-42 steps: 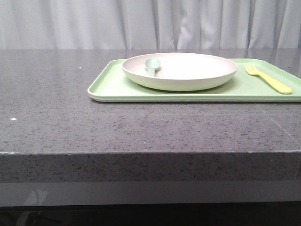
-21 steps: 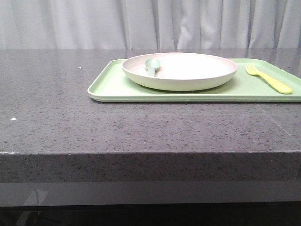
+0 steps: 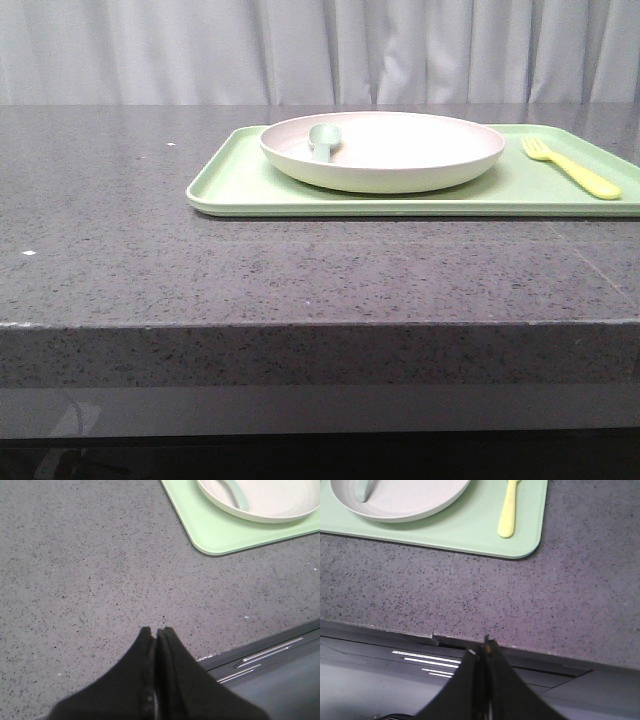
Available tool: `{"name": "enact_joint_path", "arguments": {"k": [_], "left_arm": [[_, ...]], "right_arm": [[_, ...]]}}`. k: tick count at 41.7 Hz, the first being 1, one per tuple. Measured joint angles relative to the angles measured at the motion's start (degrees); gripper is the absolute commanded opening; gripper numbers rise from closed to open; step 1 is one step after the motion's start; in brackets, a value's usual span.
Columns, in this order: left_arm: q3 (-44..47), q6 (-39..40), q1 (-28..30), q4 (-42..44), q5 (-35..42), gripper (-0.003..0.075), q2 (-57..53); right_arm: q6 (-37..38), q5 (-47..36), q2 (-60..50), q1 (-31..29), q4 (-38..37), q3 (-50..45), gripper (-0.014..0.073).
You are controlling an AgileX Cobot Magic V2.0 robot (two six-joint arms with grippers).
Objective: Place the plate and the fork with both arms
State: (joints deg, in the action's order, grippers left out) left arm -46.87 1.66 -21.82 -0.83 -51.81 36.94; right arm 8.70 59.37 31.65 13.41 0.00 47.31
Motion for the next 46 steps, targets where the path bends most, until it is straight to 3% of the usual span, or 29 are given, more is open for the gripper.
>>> {"name": "enact_joint_path", "arguments": {"k": [20,29,38,46], "left_arm": [[2.4,0.1,0.8,0.4,2.3,-0.002,-3.0],[14.0,0.1,9.1,2.7,16.1,-0.002,-12.7],[33.2,0.1,18.5,2.9,34.5,-0.002,-26.1],[44.5,0.1,21.2,2.8,43.0,-0.002,-35.9]], "right_arm": [[0.0,0.0,0.0,0.0,0.0,0.0,-0.0118],[0.0,0.0,0.0,0.0,0.0,0.0,-0.0118],[0.0,0.1,0.0,0.0,-0.3,0.0,-0.0118],[0.0,0.1,0.0,0.0,-0.3,0.0,-0.0118]]}}
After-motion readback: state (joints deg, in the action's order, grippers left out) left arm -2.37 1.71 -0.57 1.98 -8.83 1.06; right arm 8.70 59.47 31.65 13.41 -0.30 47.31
